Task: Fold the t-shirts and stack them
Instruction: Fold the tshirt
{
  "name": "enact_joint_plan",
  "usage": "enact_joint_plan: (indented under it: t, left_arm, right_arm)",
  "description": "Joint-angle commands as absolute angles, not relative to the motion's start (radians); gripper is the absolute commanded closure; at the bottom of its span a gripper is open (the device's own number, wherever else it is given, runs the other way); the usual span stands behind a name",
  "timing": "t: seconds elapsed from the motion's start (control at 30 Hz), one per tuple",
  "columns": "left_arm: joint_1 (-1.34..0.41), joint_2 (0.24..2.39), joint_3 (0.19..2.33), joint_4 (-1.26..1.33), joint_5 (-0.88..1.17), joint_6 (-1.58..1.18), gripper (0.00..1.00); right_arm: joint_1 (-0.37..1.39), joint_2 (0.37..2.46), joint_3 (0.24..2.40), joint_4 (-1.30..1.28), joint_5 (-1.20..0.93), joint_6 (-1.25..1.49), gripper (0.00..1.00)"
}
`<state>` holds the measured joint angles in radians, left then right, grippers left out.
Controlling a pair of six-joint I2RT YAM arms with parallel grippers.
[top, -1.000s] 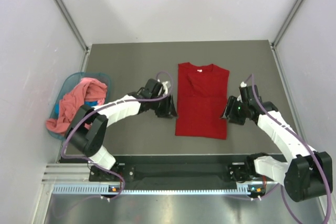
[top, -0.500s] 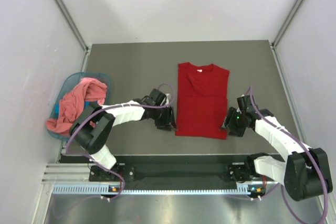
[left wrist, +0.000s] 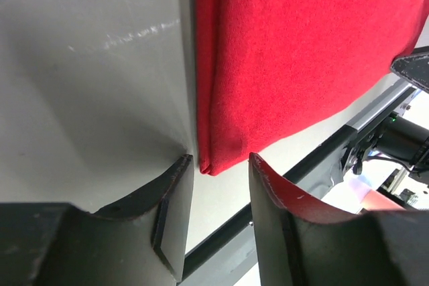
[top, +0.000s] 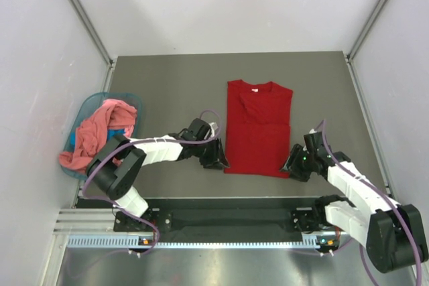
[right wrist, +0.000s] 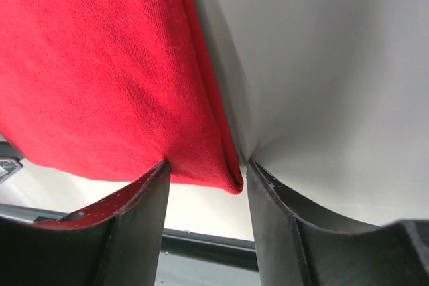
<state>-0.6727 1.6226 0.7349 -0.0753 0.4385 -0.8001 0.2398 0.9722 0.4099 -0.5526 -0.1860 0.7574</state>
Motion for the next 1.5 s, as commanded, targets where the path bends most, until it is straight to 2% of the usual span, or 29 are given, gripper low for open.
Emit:
enact_joint_plan:
  t: [0.0,0.1,0.17,0.23,0.27,0.3,0.33,1.0,1.47]
  left_arm:
    - [-0.693,1.618,0.693,-0.061,0.39,-0.808,0.56]
    - [-0.701,1.629,0.687,-0.032,0.405,-0.819,0.66]
    - [-0.707,1.631,0.689,-0.029,0.41,-0.824,0.86]
    - [-0.712,1.623,0.687,-0.028,0.416,-0.83,1.0]
    - [-0.712,1.617,0.689,-0.035,0.416,-0.833,1.0]
    - [-0.716,1.597,0.687,-0.041,0.405,-0.838,1.0]
    - [-0.719,1.586,0.689,-0.051,0.399,-0.841,1.0]
    - [-0.819,1.387,0.684,-0.147,0.31,-0.917,1.0]
    - [-0.818,1.416,0.883,-0.268,0.229,-0.876,1.0]
  right_arm:
    - [0.255,0.951,0.38,-0.529,-0.181,0.779,0.5]
    - [0.256,0.936,0.377,-0.54,-0.17,0.779,0.53]
    - [0.256,0.917,0.38,-0.557,-0.164,0.775,0.57]
    - [0.258,0.888,0.388,-0.586,-0.144,0.773,0.77]
    - [0.256,0.879,0.397,-0.598,-0.137,0.77,0.84]
    - [0.256,0.868,0.402,-0.604,-0.132,0.77,0.98]
    - [0.256,0.845,0.413,-0.624,-0.129,0.767,1.0]
    - [0.262,0.65,0.505,-0.796,-0.087,0.692,1.0]
    - [0.262,0.753,0.667,-0.759,-0.006,0.63,1.0]
